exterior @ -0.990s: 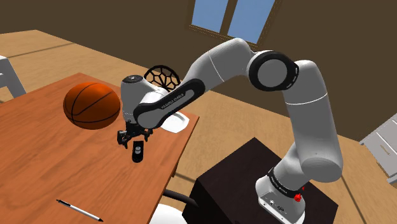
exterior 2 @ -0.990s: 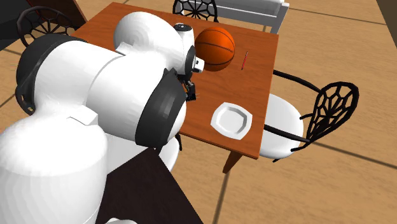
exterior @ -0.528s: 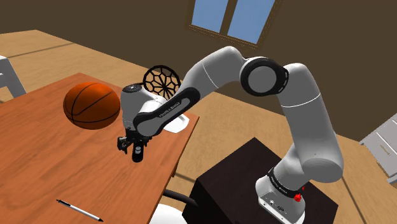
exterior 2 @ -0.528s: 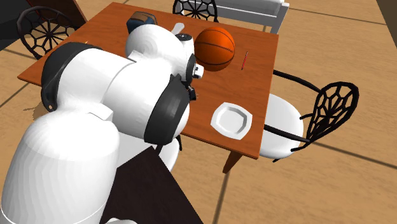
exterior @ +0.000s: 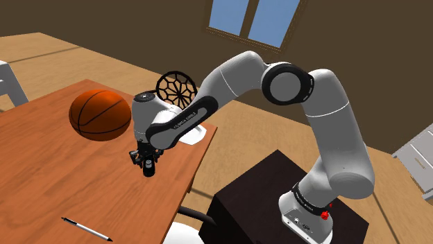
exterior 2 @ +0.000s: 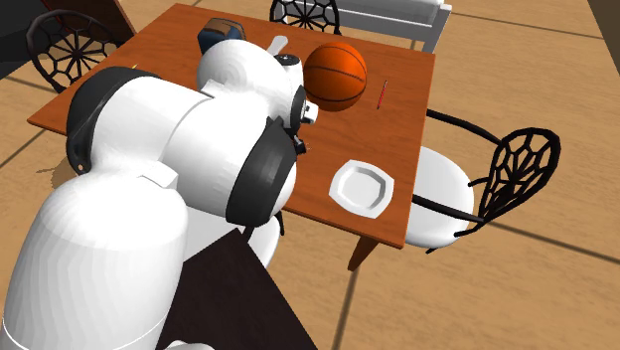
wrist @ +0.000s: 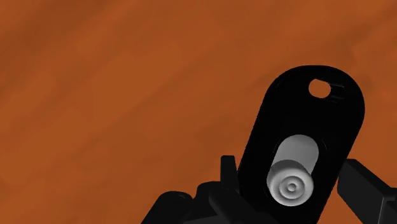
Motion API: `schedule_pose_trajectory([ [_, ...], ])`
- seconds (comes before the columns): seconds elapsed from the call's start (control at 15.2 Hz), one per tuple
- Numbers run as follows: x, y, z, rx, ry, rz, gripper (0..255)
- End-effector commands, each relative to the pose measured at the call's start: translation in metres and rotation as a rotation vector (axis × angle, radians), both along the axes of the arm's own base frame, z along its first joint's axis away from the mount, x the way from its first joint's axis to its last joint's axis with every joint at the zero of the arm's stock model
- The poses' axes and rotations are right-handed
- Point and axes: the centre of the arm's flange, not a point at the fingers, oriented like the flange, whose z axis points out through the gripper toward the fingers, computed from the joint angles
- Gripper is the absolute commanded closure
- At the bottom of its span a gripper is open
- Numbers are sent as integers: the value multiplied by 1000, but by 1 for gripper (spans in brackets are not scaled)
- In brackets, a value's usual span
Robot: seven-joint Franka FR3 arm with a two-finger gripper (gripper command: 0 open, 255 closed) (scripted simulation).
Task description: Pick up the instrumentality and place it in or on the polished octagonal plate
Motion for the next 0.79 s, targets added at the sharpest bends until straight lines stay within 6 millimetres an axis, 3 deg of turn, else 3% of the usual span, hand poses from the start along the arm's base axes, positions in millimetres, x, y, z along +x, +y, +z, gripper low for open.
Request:
schedule_pose_trajectory([
  [0.0, 0, 0, 0, 0, 0, 0, 255],
  [0.53, 0, 0, 0, 0, 0, 0, 255],
  [0.73, 0, 0, 16, 0, 0, 0, 255],
])
